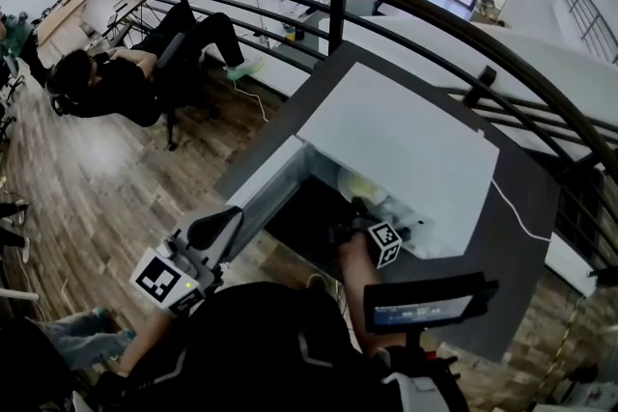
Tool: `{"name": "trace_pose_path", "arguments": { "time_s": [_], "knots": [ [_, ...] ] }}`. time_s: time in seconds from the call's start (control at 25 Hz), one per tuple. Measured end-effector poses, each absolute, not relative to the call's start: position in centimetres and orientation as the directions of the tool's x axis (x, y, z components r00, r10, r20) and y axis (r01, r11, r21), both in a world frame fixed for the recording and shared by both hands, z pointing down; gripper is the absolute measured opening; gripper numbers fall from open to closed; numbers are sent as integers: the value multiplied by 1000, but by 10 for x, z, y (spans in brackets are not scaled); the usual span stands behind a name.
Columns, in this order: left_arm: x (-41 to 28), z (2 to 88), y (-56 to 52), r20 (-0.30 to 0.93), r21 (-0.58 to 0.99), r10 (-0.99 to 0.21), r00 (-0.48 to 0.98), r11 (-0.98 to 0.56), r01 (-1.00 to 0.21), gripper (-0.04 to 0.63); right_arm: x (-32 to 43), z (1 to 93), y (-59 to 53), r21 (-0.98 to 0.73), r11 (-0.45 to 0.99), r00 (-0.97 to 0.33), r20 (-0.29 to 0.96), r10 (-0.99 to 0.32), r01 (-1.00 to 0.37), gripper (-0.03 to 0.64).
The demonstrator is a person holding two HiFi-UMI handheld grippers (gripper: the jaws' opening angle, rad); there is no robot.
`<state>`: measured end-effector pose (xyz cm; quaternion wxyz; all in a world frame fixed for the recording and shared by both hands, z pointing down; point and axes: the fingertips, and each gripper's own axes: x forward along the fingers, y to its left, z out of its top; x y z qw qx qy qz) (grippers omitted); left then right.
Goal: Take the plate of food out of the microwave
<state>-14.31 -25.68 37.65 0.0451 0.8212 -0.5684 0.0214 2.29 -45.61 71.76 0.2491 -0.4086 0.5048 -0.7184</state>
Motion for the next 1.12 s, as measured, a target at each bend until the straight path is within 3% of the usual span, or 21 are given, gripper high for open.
{"name": "trace_pose_path", "arguments": {
  "time_s": [0.08, 0.28, 1.12],
  "knots": [
    [-143, 377, -255, 85, 52, -931, 355, -351, -935, 5, 26, 714, -456, -933, -356, -535, 324, -780, -45, 37],
    [-140, 380, -251, 84, 56, -928, 364, -361, -931, 5, 30, 713, -456, -938, -345, -533, 309, -788, -35, 20],
    [-131, 381, -219, 69, 62, -902, 426, -423, -904, 5, 25, 697, -401, -960, -275, -599, 251, -760, -53, 14]
  ]
}}
